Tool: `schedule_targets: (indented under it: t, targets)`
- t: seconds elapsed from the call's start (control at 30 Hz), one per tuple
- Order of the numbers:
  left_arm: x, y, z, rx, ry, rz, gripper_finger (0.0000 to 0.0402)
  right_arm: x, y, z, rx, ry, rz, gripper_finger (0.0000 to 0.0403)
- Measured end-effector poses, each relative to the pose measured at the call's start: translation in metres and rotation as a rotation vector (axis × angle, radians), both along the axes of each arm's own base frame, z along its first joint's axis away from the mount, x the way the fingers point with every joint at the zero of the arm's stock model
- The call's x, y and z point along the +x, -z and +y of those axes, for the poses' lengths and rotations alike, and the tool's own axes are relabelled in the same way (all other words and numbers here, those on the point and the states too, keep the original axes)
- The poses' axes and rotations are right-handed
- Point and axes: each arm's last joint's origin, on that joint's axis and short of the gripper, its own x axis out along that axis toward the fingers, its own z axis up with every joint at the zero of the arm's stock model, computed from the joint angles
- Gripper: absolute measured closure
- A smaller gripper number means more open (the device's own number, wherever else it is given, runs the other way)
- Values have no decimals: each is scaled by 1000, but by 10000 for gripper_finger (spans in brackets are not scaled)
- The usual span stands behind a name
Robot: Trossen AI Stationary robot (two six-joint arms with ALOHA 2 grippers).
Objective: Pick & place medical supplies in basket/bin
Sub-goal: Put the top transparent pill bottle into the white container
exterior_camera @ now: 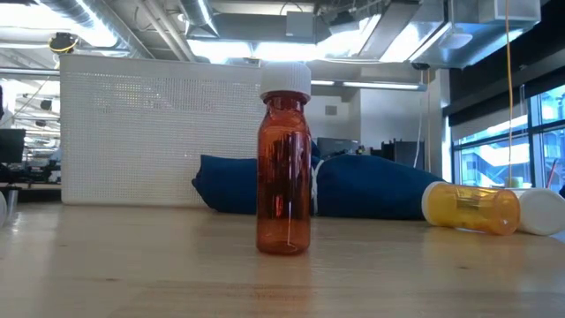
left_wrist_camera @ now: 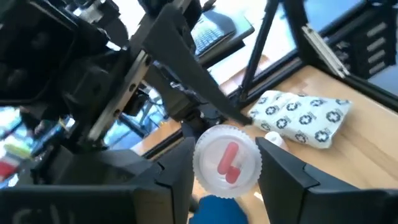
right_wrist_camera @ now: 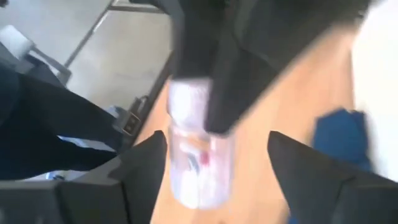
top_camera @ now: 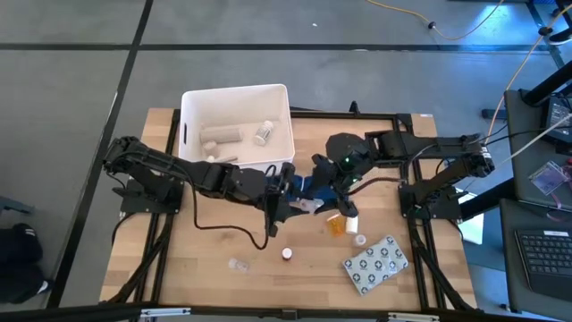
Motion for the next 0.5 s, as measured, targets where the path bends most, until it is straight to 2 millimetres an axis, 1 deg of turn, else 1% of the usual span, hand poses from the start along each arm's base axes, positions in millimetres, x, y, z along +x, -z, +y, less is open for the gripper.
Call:
schedule_targets:
  t: [0.1, 0.2, 0.27, 0.4, 0.5]
  targets:
    - [-1, -1, 3, -69, -126, -12, 259, -8, -8, -14, -20, 36, 33, 103]
    - [-3, -4, 10, -159, -277, -40, 259, -20, -25, -26, -27, 109, 47, 96]
    - [-8, -9, 17, -221, -367, -57, 259, -29, -39, -32, -47, 160, 15, 94]
    - [-19, -13, 42, -383, -541, -58, 260, -53, -60, -36, -91, 241, -51, 94]
    - [-29, -14, 65, -467, -654, -30, 260, -73, -69, -36, -74, 289, -53, 94]
